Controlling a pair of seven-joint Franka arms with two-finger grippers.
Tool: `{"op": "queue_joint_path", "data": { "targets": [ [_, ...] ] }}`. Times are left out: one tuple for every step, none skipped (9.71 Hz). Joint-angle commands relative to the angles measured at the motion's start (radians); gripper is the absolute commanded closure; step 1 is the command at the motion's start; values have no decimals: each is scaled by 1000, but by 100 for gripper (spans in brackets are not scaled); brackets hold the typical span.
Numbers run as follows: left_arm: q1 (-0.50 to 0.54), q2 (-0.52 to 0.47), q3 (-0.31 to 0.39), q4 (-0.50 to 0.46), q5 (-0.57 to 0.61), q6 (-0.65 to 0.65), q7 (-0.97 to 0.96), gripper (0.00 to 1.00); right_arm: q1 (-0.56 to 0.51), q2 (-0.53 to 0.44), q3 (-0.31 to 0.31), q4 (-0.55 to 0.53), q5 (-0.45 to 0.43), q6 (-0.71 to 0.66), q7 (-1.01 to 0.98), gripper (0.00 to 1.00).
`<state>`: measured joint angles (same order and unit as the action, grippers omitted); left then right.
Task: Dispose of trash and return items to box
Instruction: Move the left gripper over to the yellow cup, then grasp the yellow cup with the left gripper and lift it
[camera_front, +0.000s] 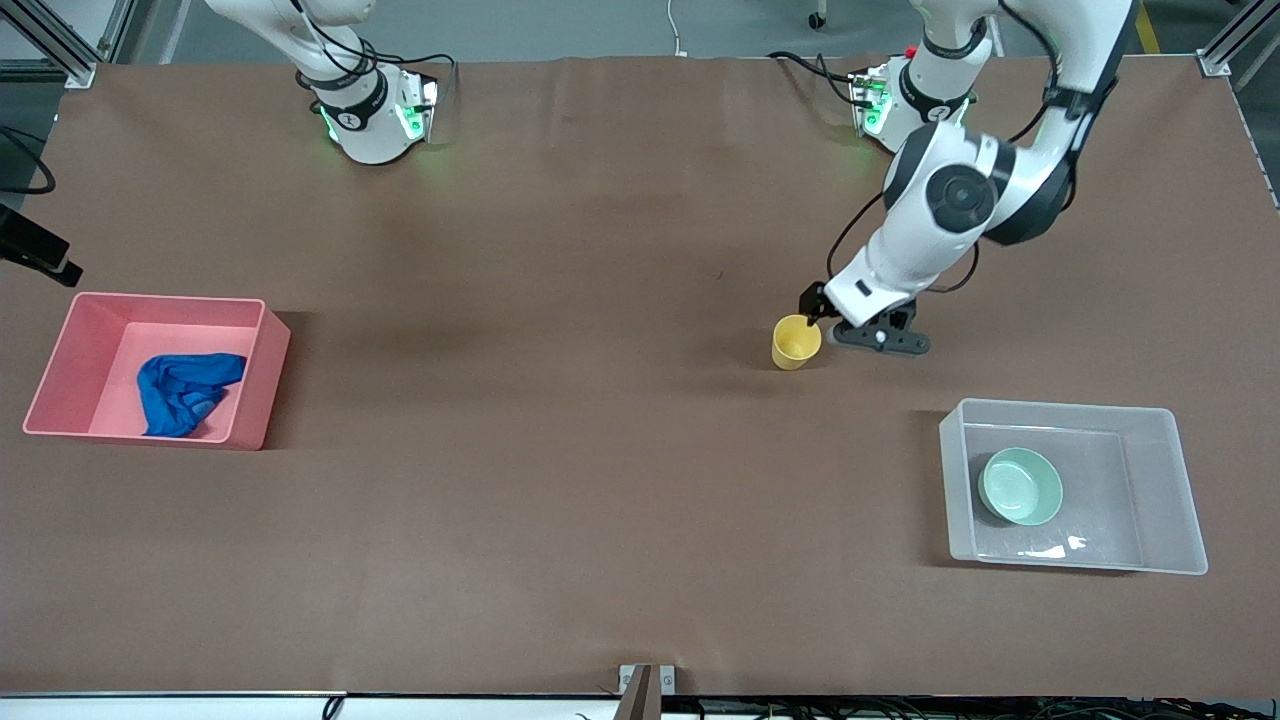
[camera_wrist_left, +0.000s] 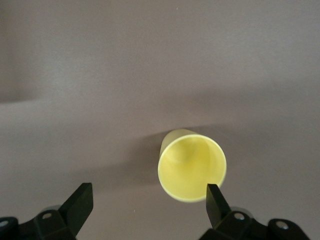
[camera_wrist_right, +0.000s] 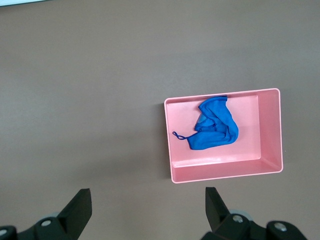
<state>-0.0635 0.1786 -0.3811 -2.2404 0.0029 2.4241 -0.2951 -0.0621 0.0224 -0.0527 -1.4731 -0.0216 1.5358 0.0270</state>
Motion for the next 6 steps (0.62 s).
{"op": "queue_joint_path", "data": {
  "targets": [
    [1,137,-7,2,147,94,-129,2,-7,-7,1,-4,-11,-9,-4,0],
    [1,153,-10,-7,181,95,-163,4,-5,-7,1,-4,-11,-8,-4,0],
    [-4,148,-22,-43,181,95,-174,6,-7,-7,1,-6,-9,1,-4,0],
    [-6,154,-24,-48,183,96,-176,10,-4,-6,-2,-6,-9,4,-4,0],
    [-6,174,-24,-47,183,107,-179,30,1,-4,-16,-7,-9,1,-10,0],
    [-4,185,-24,-47,184,131,-205,79,-2,-4,-18,-7,-6,4,-13,0]
  ]
}}
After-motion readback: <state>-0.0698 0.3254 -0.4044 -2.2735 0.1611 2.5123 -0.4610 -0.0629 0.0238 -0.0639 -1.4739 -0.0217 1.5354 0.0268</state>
